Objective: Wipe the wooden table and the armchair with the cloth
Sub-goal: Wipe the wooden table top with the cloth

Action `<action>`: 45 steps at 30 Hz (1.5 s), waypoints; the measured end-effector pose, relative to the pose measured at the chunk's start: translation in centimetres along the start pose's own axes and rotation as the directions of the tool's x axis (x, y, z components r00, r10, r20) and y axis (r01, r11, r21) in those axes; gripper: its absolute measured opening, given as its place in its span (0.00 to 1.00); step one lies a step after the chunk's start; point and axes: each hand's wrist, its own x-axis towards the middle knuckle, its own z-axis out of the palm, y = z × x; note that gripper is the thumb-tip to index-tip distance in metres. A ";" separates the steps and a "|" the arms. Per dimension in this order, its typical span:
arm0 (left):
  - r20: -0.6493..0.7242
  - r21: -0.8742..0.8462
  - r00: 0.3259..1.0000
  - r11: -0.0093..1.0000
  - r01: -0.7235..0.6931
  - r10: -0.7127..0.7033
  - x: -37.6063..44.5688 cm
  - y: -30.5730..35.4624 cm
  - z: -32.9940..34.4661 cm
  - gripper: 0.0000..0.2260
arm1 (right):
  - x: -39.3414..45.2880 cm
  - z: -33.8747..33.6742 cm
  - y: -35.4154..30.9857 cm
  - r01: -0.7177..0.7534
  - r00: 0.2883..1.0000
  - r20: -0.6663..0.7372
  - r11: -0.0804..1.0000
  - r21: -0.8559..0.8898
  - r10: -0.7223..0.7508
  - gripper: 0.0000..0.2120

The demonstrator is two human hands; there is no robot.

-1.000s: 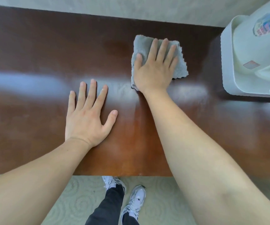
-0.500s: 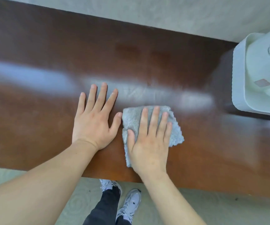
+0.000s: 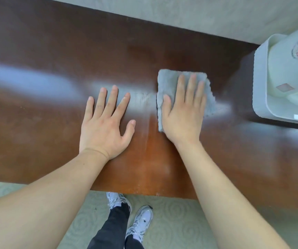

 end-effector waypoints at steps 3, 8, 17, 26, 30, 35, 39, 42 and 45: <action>0.015 -0.003 1.000 1.000 -0.001 0.001 0.0 0.0 -0.1 0.31 | -12.2 -0.1 1.1 -0.019 0.997 0.076 1.000 -0.002 0.019 0.32; 0.015 -0.017 1.000 1.000 -0.014 0.014 0.1 -0.1 0.0 0.31 | -12.9 -0.2 2.3 -0.023 0.990 0.140 1.000 -0.016 0.025 0.32; -0.021 -0.014 0.999 0.999 -0.029 0.029 0.1 -0.3 0.7 0.31 | 14.9 -1.2 3.6 -0.253 0.967 0.022 0.968 -0.005 0.253 0.31; 0.028 -0.007 0.998 0.999 -0.053 0.053 0.1 -0.5 0.4 0.31 | -10.6 -0.3 -0.1 0.051 0.989 0.137 0.999 -0.001 -0.050 0.30; 0.023 -0.022 0.998 0.998 -0.055 0.056 0.1 -0.5 0.6 0.31 | -8.5 0.0 -1.3 0.058 0.984 0.169 0.997 -0.045 -0.050 0.29; -0.005 -0.027 0.999 0.998 -0.050 0.050 0.0 -0.4 0.9 0.31 | 4.6 -0.4 -4.7 0.097 0.985 0.152 0.994 -0.056 -0.087 0.29; -0.013 -0.028 0.999 0.999 -0.040 0.039 0.0 -0.4 1.0 0.31 | 11.1 -0.6 -6.2 0.110 0.979 0.177 0.993 -0.035 -0.102 0.27; -0.024 -0.037 0.999 0.999 -0.033 0.032 -0.1 -0.3 1.0 0.30 | 8.3 -0.2 -5.6 0.155 0.981 0.120 0.987 -0.036 -0.150 0.26; -0.019 -0.071 0.998 0.996 -0.062 0.061 -0.1 -0.4 0.7 0.30 | 1.2 -0.1 -4.0 0.149 0.986 0.065 0.987 0.057 -0.152 0.25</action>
